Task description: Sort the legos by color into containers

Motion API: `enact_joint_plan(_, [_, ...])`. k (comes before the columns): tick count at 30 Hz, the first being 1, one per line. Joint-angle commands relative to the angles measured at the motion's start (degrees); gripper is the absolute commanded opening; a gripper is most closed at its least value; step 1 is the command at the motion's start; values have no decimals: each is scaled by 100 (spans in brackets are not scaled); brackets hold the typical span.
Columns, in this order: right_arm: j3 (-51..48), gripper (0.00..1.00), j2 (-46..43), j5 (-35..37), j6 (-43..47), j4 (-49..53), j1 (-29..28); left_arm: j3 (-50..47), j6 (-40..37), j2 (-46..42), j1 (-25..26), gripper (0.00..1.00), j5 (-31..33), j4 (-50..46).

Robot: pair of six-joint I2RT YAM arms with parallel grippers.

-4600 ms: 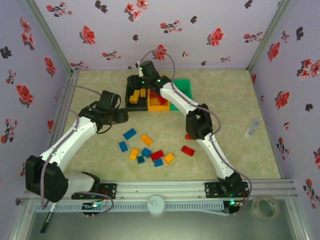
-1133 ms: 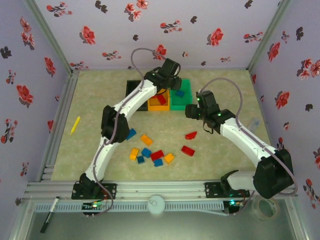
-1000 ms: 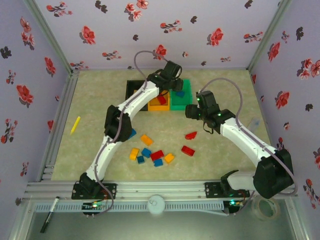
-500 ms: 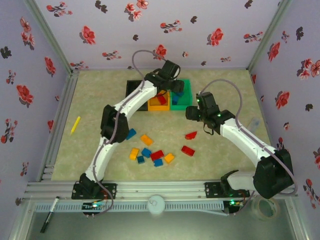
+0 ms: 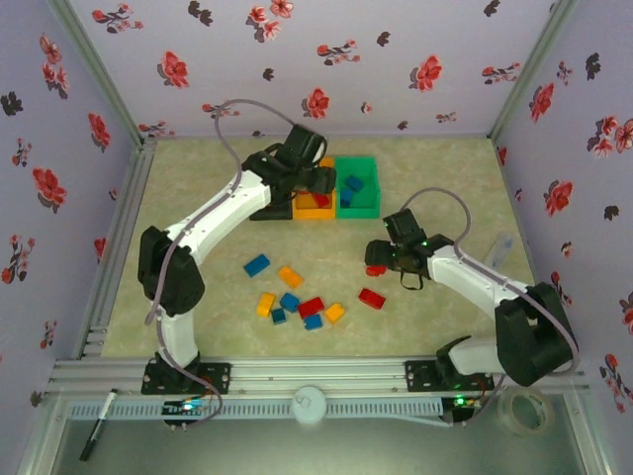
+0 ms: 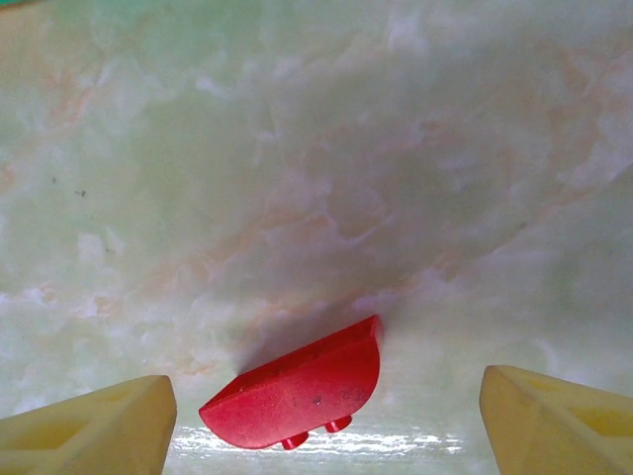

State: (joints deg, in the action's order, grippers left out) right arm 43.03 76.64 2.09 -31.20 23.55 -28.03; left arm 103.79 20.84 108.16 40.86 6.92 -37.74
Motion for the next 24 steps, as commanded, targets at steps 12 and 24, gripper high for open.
enact_joint_plan(12, [213, 81, 779, -619, -189, -748, -339, -1219, 307, -831, -43, 57, 277, 78])
enact_joint_plan(24, [745, 76, 1176, 282, 195, 8, -750, -1309, 315, -929, -51, 56, 301, 95])
